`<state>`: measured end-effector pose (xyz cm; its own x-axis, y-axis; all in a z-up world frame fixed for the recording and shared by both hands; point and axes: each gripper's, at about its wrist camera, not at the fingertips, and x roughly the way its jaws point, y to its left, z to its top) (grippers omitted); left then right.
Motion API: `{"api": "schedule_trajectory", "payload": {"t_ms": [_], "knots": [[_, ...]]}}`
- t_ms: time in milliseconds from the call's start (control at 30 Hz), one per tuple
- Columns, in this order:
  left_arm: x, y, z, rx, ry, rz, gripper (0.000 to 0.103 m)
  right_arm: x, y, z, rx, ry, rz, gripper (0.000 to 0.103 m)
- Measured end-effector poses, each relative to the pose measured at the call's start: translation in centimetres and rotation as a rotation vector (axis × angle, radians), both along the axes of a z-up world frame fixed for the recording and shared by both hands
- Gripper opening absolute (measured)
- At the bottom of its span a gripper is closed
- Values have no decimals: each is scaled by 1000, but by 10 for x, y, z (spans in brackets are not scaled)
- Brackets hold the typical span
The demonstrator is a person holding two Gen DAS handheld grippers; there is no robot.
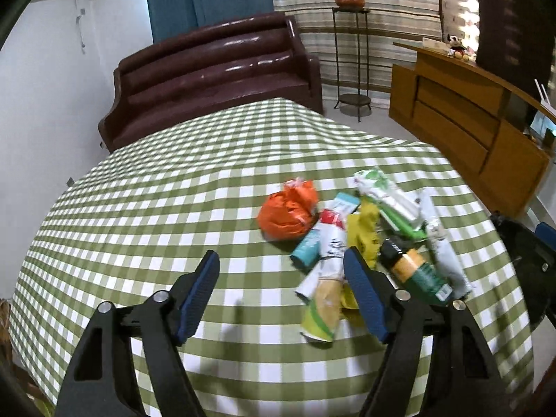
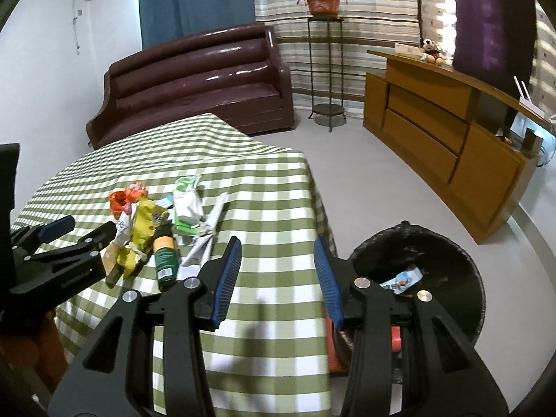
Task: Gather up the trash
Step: 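Grasp the white-red tube with the left gripper while the right gripper grasps the white wrapper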
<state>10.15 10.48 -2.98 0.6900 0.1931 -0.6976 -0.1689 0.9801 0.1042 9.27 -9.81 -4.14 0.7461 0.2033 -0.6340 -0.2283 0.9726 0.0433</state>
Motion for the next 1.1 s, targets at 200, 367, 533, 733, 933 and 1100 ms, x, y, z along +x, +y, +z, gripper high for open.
{"api": "schedule_trajectory", "payload": {"t_ms": [200,367,533,733,933,1100], "knots": [[5,-1,-2,0,2,-35,65,2,9,-2,-7,13,9,42],[5,-5,-2,-14,4,-70,58,3,15,-3,-11,17,13,42],[1,-6,-5,-19,11,-94,56,4,15,-4,-10,22,16,42],[7,-3,-16,-47,51,-102,48,4,15,-6,-7,30,22,42],[3,-3,-17,-94,56,-147,22,3,20,-8,-10,31,31,42],[-6,-4,-12,-92,36,-160,19,4,26,-8,-14,34,40,42]]}}
